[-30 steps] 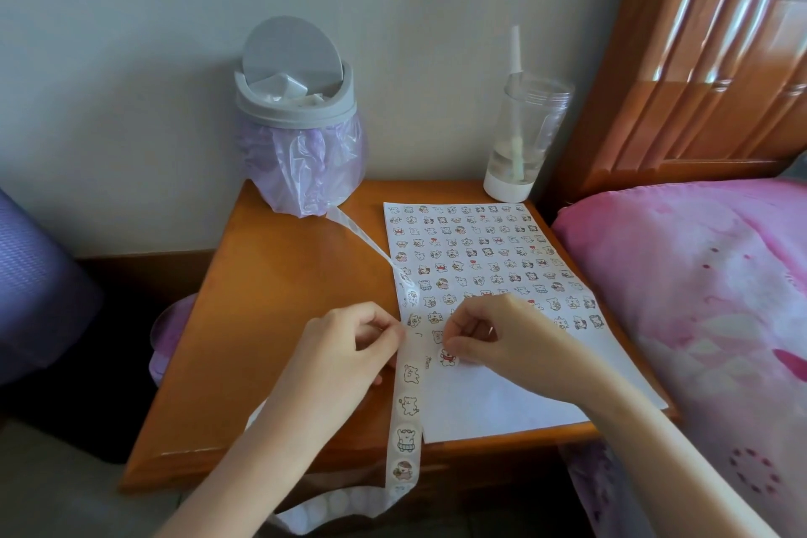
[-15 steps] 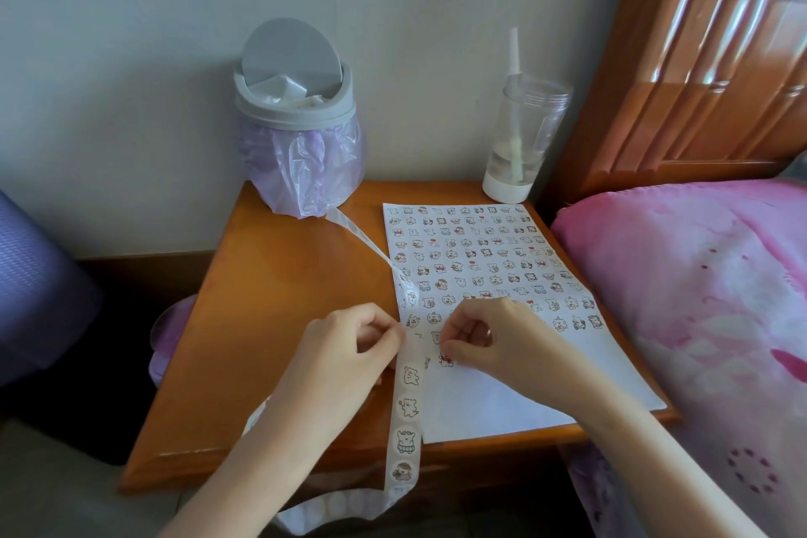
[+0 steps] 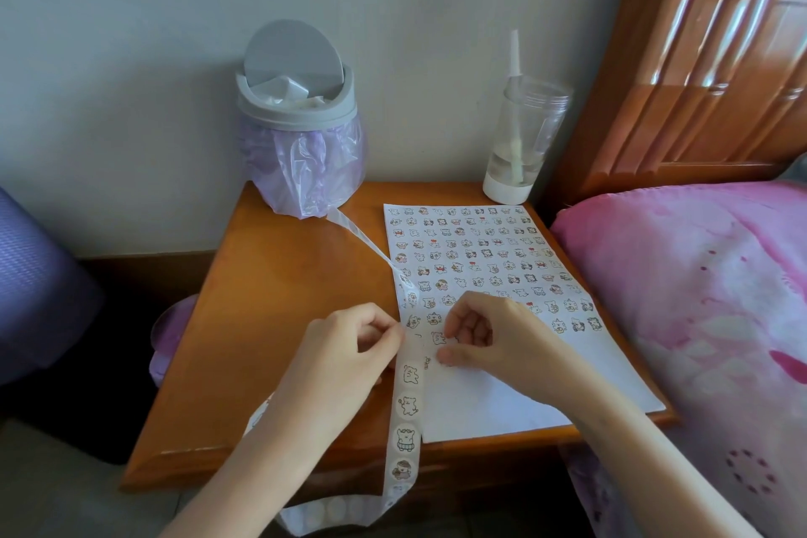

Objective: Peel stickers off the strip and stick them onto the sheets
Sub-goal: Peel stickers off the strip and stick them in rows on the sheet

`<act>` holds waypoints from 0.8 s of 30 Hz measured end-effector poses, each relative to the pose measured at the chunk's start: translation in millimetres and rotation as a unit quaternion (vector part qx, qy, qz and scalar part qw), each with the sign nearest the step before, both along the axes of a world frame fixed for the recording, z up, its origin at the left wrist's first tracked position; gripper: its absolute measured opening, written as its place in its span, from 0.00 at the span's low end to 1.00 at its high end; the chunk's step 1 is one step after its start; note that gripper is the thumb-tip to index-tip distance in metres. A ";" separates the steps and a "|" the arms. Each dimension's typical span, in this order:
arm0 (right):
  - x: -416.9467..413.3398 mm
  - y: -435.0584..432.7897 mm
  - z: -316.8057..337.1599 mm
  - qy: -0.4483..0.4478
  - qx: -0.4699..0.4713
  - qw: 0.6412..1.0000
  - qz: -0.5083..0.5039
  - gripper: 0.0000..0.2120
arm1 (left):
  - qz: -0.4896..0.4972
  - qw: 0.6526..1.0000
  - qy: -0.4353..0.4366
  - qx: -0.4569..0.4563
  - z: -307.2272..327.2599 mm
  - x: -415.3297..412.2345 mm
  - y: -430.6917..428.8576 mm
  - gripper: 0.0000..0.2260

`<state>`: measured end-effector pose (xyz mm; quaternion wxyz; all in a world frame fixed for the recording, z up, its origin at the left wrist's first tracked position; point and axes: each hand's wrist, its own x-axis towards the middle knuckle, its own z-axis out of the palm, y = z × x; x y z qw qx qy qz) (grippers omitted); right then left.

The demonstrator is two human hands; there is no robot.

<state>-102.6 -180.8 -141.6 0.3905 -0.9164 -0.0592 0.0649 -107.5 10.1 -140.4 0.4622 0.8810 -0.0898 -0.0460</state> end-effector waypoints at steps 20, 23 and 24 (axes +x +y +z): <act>-29.2 33.4 13.4 -0.052 0.235 0.970 -0.043 0.04 | 0.043 0.987 -0.002 -0.157 9.6 -0.7 3.8 0.07; -28.1 32.6 12.4 -0.056 0.255 0.963 -0.059 0.03 | 0.033 0.978 0.046 -0.199 11.7 -0.9 3.3 0.12; -27.8 32.0 12.4 -0.058 0.261 0.962 -0.062 0.03 | 0.027 0.977 0.056 -0.203 12.9 -1.1 3.1 0.12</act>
